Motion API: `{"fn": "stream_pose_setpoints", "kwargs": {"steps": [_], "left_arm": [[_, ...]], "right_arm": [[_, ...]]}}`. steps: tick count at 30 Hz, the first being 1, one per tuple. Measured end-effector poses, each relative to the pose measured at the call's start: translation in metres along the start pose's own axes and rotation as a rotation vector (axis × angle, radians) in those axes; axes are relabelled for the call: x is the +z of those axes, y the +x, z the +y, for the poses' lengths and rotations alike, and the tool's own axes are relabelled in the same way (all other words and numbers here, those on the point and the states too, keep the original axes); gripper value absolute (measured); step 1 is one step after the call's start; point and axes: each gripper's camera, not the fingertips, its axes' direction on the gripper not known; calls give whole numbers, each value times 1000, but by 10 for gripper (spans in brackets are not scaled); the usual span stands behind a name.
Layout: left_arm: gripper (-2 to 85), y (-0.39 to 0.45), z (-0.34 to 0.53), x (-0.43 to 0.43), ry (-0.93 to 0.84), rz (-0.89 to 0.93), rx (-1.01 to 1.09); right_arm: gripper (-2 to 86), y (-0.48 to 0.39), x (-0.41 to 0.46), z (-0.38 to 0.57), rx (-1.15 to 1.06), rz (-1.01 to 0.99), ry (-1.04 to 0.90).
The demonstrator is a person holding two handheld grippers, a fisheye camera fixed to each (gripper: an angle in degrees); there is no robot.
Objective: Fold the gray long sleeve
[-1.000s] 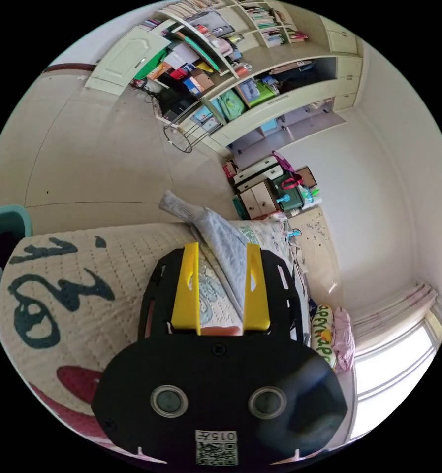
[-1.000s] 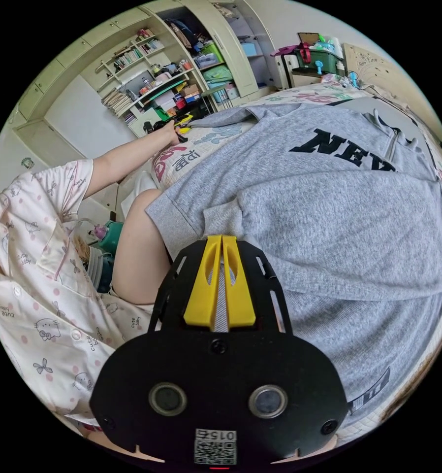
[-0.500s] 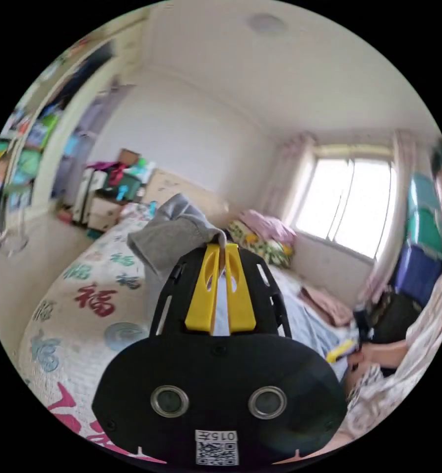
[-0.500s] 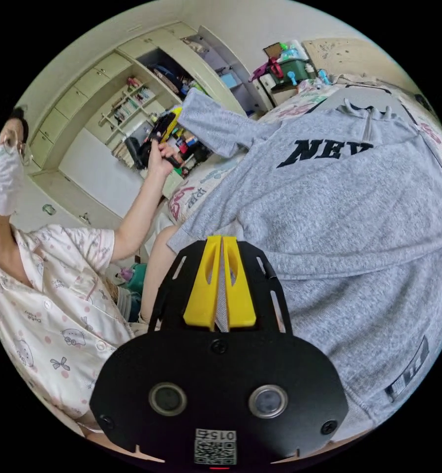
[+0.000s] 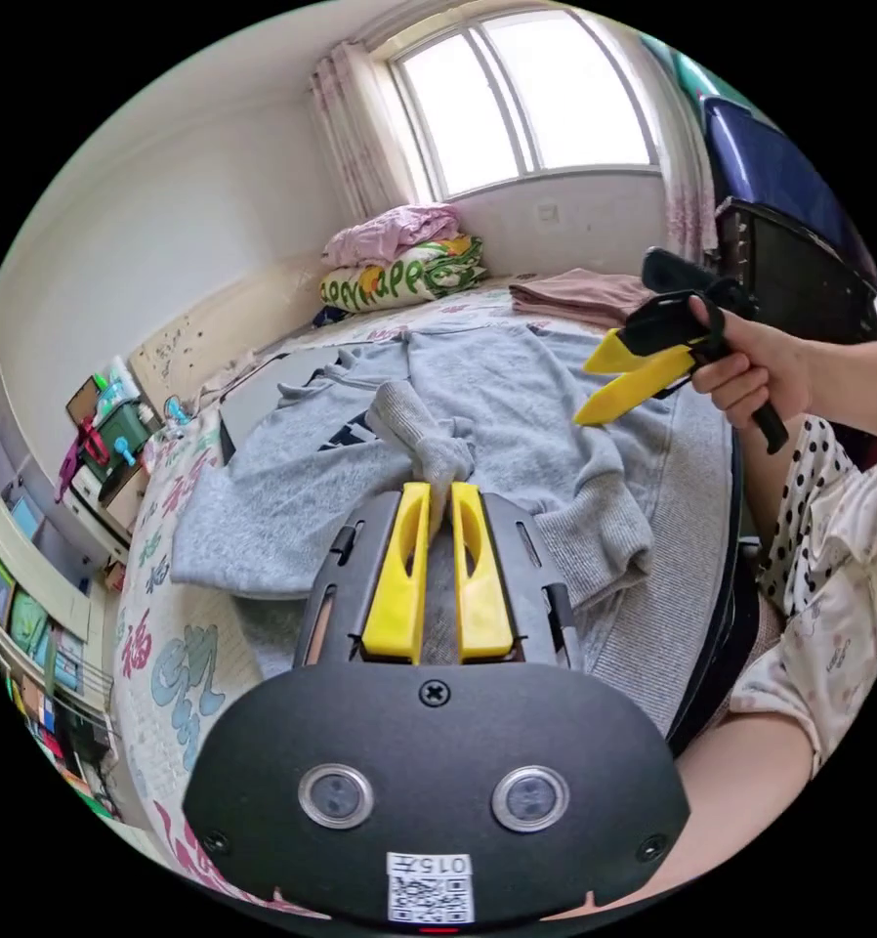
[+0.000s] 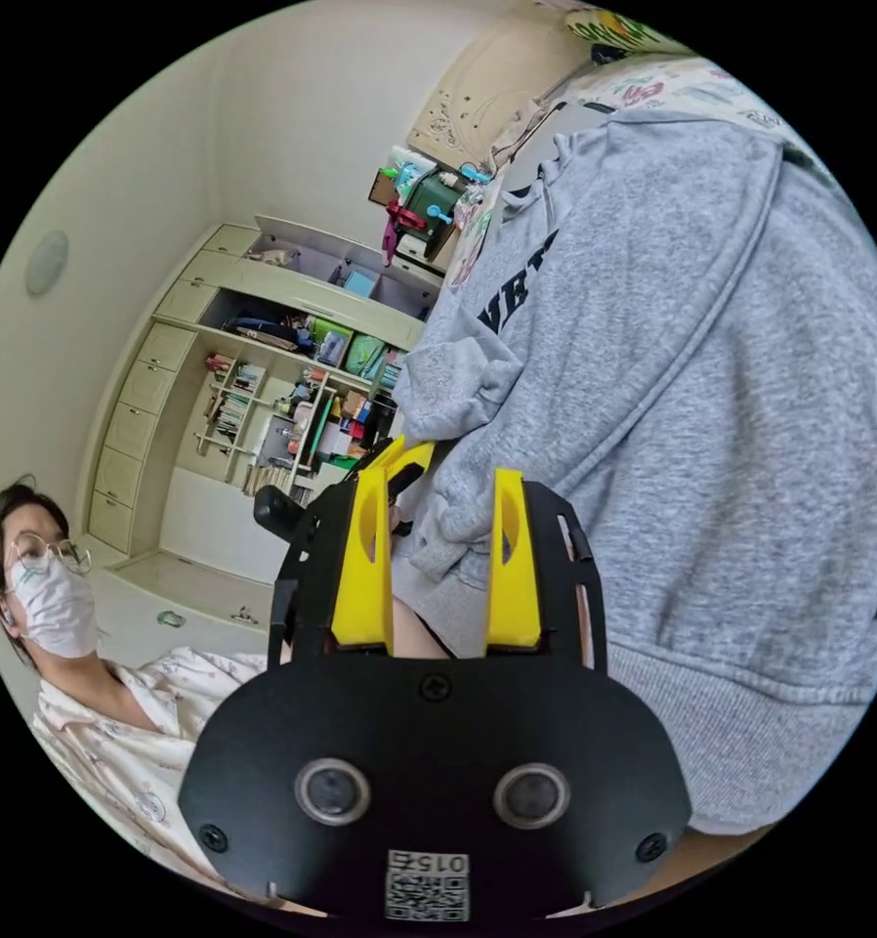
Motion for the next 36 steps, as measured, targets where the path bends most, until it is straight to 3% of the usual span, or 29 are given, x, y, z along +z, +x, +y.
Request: {"fn": "stream_pose_setpoints", "kwargs": {"steps": [4, 8, 19, 24, 27, 31, 36], "left_arm": [[60, -8, -10, -1, 11, 95, 38], [62, -40, -19, -7, 85, 220, -70], [60, -41, -47, 17, -34, 234, 64], [58, -63, -46, 12, -9, 284, 33], [52, -84, -38, -4, 55, 330, 15], [49, -131, -14, -32, 148, 249, -130], [71, -190, 21, -51, 77, -99, -439]], "right_arm": [[141, -30, 6, -13, -13, 13, -28], [137, -56, 0, -20, -15, 34, -26], [142, -110, 27, -48, 8, 61, -44], [39, -129, 47, -60, 65, 166, -66], [18, -158, 37, -64, -8, 199, -50], [10, -188, -3, -66, -54, 186, 65], [6, -207, -53, -53, -57, 205, 164]]}}
